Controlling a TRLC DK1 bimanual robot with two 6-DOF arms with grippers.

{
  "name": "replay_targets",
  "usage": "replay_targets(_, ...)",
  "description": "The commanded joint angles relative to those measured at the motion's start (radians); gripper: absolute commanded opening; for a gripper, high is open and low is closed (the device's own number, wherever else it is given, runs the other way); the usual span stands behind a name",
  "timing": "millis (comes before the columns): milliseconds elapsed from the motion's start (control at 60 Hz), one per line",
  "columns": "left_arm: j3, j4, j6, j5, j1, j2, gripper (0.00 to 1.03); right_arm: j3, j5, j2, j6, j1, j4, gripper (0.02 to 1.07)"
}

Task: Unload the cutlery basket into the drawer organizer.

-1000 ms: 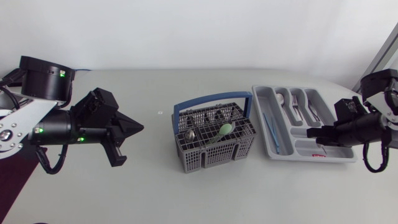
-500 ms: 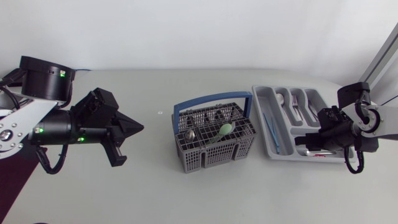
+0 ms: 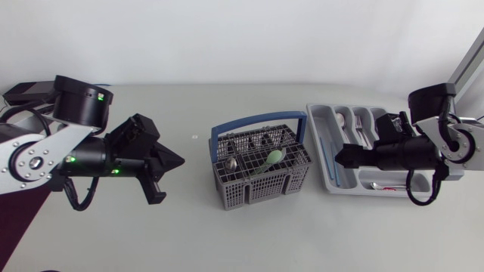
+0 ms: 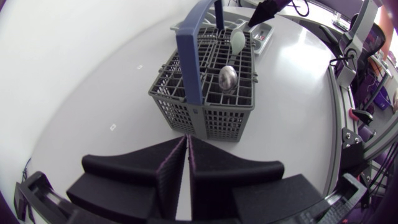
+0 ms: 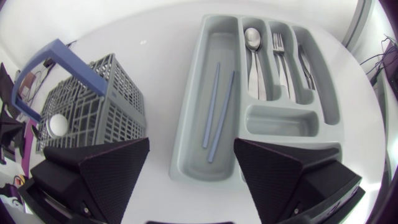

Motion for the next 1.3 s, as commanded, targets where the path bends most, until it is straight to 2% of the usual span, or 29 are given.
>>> replay_targets(0,-0.009,0.017,-0.024,0.003,-0.023,0.055,0.19,0.065,0.015,0.075,0.072,0.026,0.002,1.02)
replay_targets(33,-0.001,0.018,-0.027,0.003,-0.030,0.070,0.19,0.123,0.041,0.127,0.060,0.037,-0.052,1.02)
replay_targets(83,0.006,0.021,-0.027,0.003,-0.043,0.090,0.19,0.183,0.027,0.191,0.044,0.037,-0.101,1.02)
replay_targets(133,0.016,0.029,-0.032,0.003,-0.055,0.117,0.19,0.221,-0.011,0.236,0.051,0.034,-0.093,1.02)
replay_targets(267,0.046,0.055,-0.052,0.000,-0.081,0.186,0.19,0.319,-0.006,0.342,0.049,0.071,-0.121,1.02)
replay_targets(417,0.080,0.094,-0.073,0.000,-0.087,0.252,0.19,0.315,0.007,0.382,0.044,0.163,-0.121,1.02)
replay_targets(583,0.097,0.132,-0.087,-0.002,-0.090,0.297,0.19,0.279,0.020,0.340,0.043,0.247,-0.128,1.02)
replay_targets(700,0.106,0.144,-0.084,-0.002,-0.064,0.309,0.19,0.278,0.038,0.328,0.046,0.288,-0.141,1.02)
replay_targets(1000,0.138,0.146,-0.055,0.001,0.080,0.317,0.19,0.324,0.090,0.351,0.098,0.410,-0.148,1.02)
replay_targets(1033,0.146,0.146,-0.052,0.006,0.094,0.326,0.19,0.345,0.119,0.366,0.106,0.420,-0.147,1.02)
replay_targets(1283,0.172,0.146,-0.050,0.008,0.092,0.357,0.19,0.413,0.175,0.421,0.144,0.425,-0.147,1.02)
